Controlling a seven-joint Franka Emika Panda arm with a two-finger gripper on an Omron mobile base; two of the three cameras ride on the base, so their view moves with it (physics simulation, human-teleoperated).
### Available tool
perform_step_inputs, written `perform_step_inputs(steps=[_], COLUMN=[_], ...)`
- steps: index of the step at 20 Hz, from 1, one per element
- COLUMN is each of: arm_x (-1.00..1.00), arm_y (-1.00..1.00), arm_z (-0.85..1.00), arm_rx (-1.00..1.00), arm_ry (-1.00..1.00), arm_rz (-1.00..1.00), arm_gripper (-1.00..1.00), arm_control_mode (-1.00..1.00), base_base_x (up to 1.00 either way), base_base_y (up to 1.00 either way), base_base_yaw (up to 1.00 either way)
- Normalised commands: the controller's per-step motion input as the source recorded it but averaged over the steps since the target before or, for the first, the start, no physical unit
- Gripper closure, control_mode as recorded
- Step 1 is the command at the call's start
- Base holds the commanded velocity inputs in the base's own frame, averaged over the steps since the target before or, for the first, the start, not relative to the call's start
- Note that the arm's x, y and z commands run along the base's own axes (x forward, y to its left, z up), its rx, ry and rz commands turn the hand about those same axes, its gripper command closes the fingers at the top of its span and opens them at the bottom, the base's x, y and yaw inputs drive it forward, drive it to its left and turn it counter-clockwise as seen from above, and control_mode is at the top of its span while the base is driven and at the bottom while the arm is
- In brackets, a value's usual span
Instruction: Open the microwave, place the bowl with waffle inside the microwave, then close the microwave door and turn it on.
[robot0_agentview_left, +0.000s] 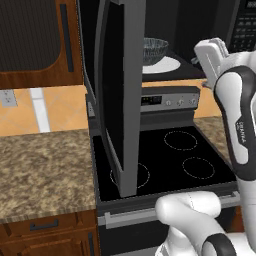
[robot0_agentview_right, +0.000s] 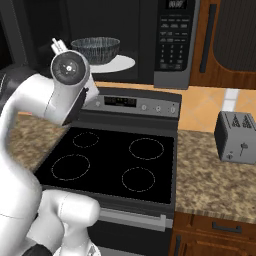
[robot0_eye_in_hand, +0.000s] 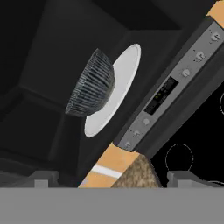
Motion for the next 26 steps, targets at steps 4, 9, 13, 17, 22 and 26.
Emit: perform_step_inputs(steps=[4, 9, 13, 17, 22, 26], arm_x=[-1.0, -1.0, -0.66, -0.46, -0.51, -0.84], arm_y=[0.0, 0.15, 0.61, 0.69, 0.22, 0.46], arm_z=[-0.23, -0.29, -0.21, -0.03, 0.0, 0.0], arm_rx=[-0.05, -0.07, -0.12, -0.15, -0.07, -0.19], arm_ry=[0.04, 0.02, -0.08, -0.07, 0.0, 0.06], arm_rz=[0.02, 0.05, 0.01, 0.02, 0.03, 0.11], arm_gripper=[-1.0, -1.0, -1.0, 1.0, 1.0, 1.0], arm_control_mode=[-1.0, -1.0, -1.0, -1.0, -1.0, -1.0], base_base_x=[0.0, 0.0, 0.0, 0.0, 0.0, 0.0], base_base_y=[0.0, 0.0, 0.0, 0.0, 0.0, 0.0], base_base_yaw=[0.0, 0.0, 0.0, 0.0, 0.0, 0.0])
